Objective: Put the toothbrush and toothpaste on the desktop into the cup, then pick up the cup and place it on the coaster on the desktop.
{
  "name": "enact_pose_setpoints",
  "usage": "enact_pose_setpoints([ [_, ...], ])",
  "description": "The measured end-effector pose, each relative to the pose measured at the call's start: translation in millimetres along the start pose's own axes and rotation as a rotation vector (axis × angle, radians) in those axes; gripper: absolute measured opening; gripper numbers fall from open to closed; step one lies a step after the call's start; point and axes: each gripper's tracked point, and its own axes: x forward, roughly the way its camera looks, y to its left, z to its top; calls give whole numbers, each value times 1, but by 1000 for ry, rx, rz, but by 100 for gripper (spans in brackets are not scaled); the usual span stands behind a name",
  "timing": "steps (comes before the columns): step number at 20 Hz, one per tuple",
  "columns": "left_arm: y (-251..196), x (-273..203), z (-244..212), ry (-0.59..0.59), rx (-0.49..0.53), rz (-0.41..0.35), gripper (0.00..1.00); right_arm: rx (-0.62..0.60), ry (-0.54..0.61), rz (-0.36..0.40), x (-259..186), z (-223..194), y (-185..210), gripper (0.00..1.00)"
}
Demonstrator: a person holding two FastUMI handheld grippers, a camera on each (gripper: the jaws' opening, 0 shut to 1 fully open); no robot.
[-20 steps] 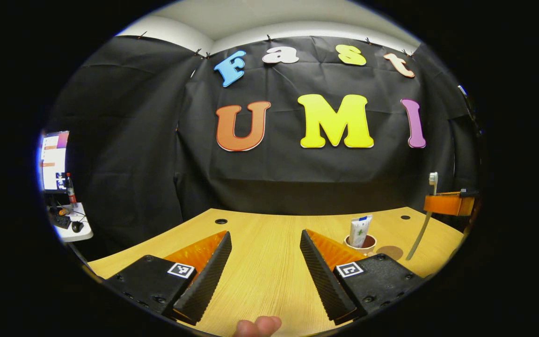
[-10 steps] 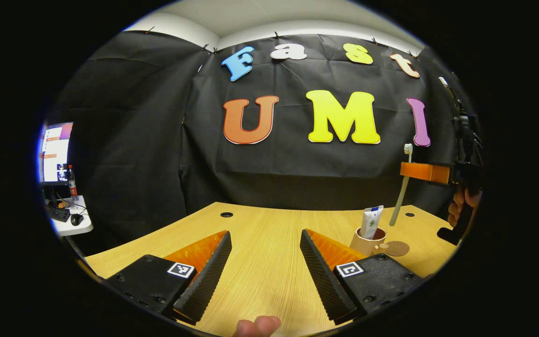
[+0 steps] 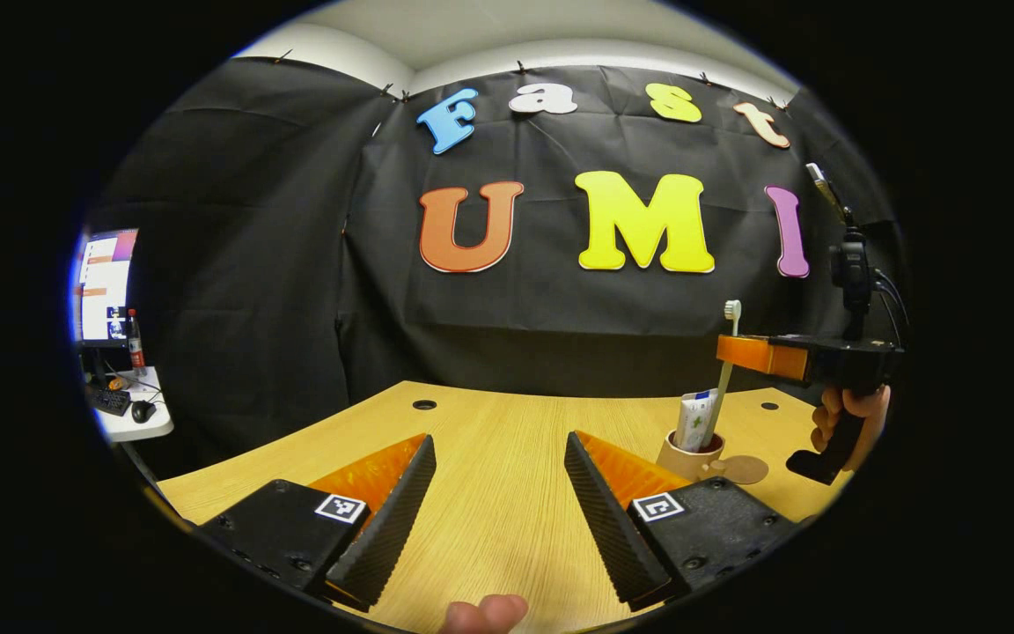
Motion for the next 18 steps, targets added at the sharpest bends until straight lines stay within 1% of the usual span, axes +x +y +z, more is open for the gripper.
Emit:
enact_pose_setpoints([
  [2, -1, 0, 1, -3, 4, 0, 94, -25, 11, 10, 2, -5, 4, 0],
  [3, -1, -1, 3, -7, 7, 0, 94, -43, 22, 5, 2, -8, 4, 3],
  [4, -2, -2, 4, -10, 11, -1, 94, -57, 28, 0, 0, -9, 3, 4],
  [6, -4, -2, 7, -15, 15, -3, 94, -46, 29, 11, -3, -9, 6, 4],
  [7, -5, -3, 7, -15, 16, -4, 94, -37, 22, 14, -4, -6, 7, 10],
  [9, -6, -6, 7, -12, 20, -5, 94, -49, 10, -4, -6, -1, 2, 20],
  [10, -6, -8, 8, -12, 21, -6, 94, -52, 13, -5, -6, -2, 3, 20],
  [11, -6, -7, 9, -14, 22, -5, 94, -47, 16, 6, -8, -2, 6, 25],
  [12, -5, -7, 9, -13, 23, -3, 94, -43, 19, 12, -9, -1, 7, 37],
  [13, -6, -7, 8, -12, 21, -1, 94, -43, 18, 17, -12, 0, 8, 45],
  [14, -6, -7, 7, -8, 19, -1, 94, -44, 15, 19, -15, 2, 8, 47],
  [16, -9, -8, 7, -5, 13, -7, 94, -39, 12, 15, -21, 5, 5, 66],
  [17, -11, -10, 7, -6, 12, -10, 94, -26, 9, 13, -25, 7, 3, 78],
  [18, -13, -11, 9, -9, 11, -13, 94, -9, 4, 13, -29, 11, 1, 84],
])
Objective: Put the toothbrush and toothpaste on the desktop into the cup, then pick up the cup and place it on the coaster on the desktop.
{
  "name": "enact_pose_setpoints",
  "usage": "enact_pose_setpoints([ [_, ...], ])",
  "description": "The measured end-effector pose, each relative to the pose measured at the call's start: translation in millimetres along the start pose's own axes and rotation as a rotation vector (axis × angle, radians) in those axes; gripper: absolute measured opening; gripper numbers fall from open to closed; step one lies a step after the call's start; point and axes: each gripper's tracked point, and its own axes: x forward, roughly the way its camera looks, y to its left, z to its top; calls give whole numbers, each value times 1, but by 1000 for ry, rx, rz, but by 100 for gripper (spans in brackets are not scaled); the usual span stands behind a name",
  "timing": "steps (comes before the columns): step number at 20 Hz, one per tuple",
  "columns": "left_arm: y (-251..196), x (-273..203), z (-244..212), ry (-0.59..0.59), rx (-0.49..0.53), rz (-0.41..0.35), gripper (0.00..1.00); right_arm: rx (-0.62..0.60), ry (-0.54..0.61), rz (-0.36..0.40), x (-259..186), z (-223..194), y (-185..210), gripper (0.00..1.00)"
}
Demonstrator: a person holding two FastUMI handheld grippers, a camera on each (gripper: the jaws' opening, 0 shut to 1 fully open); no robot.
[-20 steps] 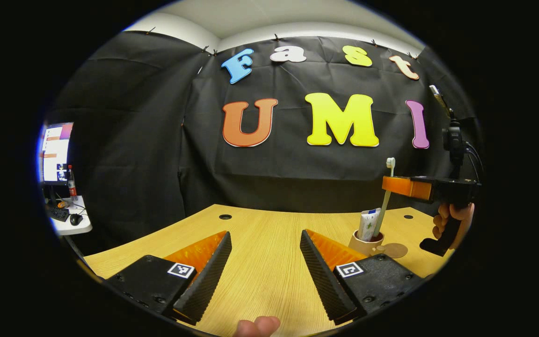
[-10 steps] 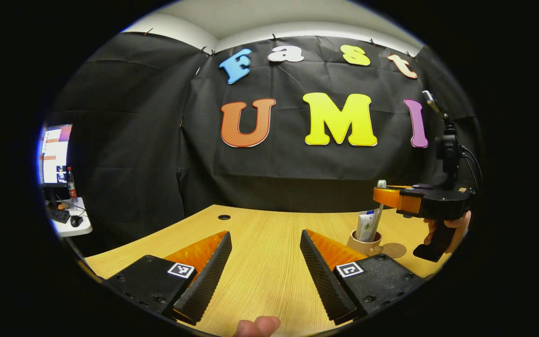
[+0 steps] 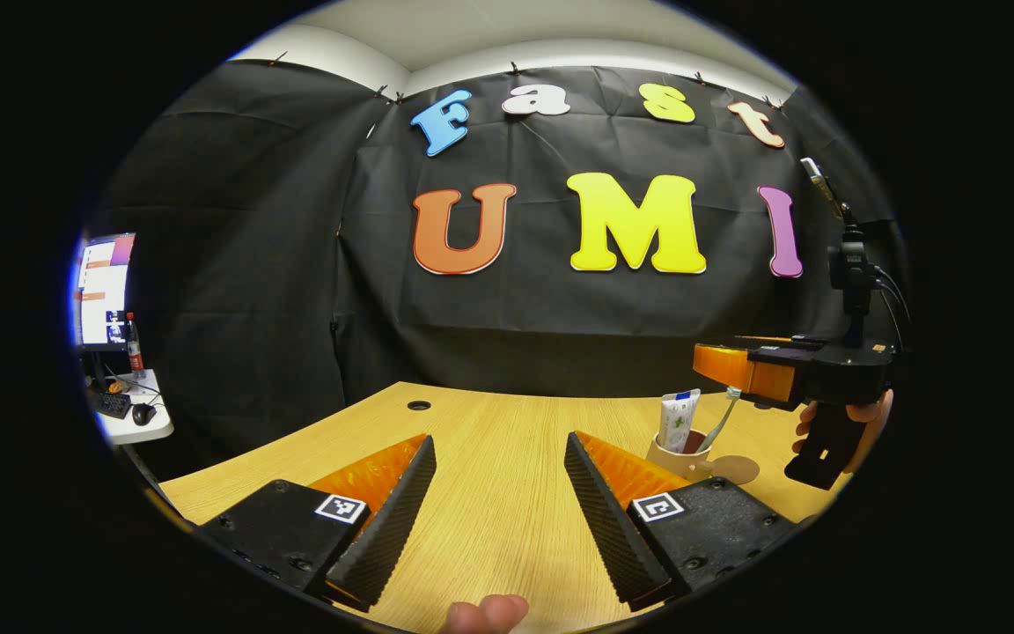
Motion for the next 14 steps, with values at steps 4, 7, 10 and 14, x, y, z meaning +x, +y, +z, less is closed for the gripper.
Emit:
enact_pose_setpoints([
  [4, -6, -1, 3, -3, 3, 0, 94, 35, -35, -32, -21, 13, -16, 95],
  [7, -21, -3, 2, 10, -5, -31, 94, 35, -61, -51, -44, 19, -27, 95],
  [10, -42, -5, 3, 26, -9, -75, 94, 32, -67, -84, -77, 11, -45, 95],
  [14, -76, -3, 2, 70, 16, -149, 94, 26, -69, -147, -129, 0, -74, 95],
])
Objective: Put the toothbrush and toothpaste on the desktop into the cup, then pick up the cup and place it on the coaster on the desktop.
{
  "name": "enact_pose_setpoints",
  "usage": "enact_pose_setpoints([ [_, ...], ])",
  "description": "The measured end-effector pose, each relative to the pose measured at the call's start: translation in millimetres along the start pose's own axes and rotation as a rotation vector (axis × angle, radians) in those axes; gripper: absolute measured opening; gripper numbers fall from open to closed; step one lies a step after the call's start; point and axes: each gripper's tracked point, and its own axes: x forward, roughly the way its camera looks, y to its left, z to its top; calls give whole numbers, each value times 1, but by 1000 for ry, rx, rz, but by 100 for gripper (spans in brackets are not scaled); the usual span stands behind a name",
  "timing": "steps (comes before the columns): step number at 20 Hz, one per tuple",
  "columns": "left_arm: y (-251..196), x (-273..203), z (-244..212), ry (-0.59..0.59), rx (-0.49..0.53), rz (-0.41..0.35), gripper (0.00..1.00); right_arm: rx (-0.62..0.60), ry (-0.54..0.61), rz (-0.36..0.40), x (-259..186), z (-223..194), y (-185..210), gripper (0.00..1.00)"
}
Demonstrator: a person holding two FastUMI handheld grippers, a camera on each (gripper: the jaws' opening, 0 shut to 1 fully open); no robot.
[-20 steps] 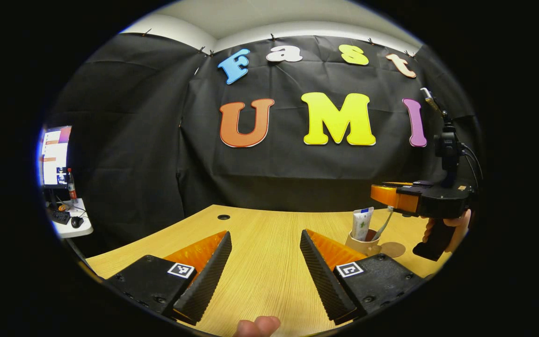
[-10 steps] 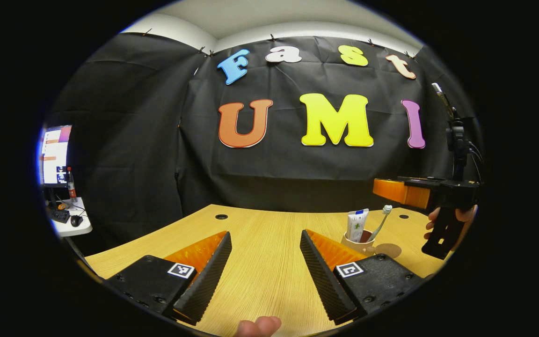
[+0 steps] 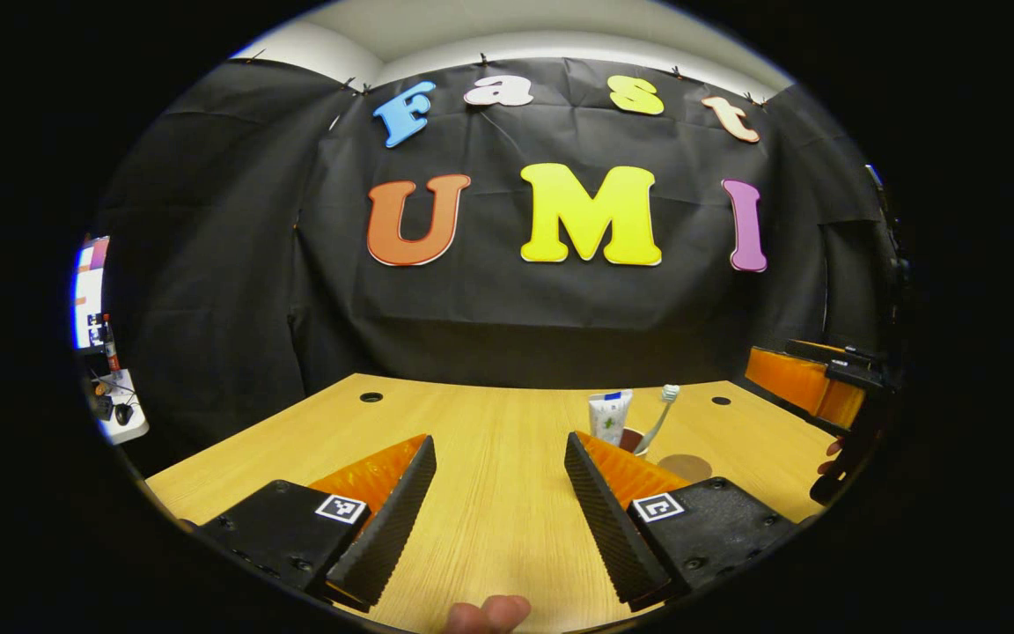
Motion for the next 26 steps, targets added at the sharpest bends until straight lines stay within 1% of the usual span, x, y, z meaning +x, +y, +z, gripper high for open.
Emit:
enact_pose_setpoints([
  [3, -27, 6, -3, 57, -8, -79, 94, 36, -7, -31, -38, -5, -24, 95],
  [6, -48, 14, -4, 114, -15, -137, 94, 48, 37, -72, -68, -29, -50, 95],
  [8, -63, 20, -7, 177, -28, -186, 94, 56, 78, -91, -84, -46, -63, 92],
  [9, -69, 23, -10, 217, -30, -206, 94, 58, 95, -101, -89, -52, -69, 95],
  [13, -79, 48, -18, 377, -49, -269, 94, 84, 114, -121, -104, -60, -85, 96],
  [14, -80, 51, -23, 432, -29, -271, 94, 95, 113, -129, -106, -61, -91, 95],
  [15, -83, 46, -26, 466, -6, -271, 94, 107, 109, -135, -108, -60, -96, 96],
  [17, -77, 54, -31, 535, 37, -261, 94, 130, 101, -152, -112, -56, -106, 95],
  [18, -79, 55, -37, 580, 34, -265, 95, 137, 101, -162, -114, -57, -111, 95],
  [20, -89, 57, -47, 699, -17, -291, 97, 158, 95, -179, -117, -55, -118, 95],
  [22, -94, 61, -52, 798, -48, -294, 98, 181, 97, -184, -119, -55, -122, 95],
  [26, -93, 67, -63, 943, -17, -263, 98, 196, 90, -202, -127, -54, -132, 95],
])
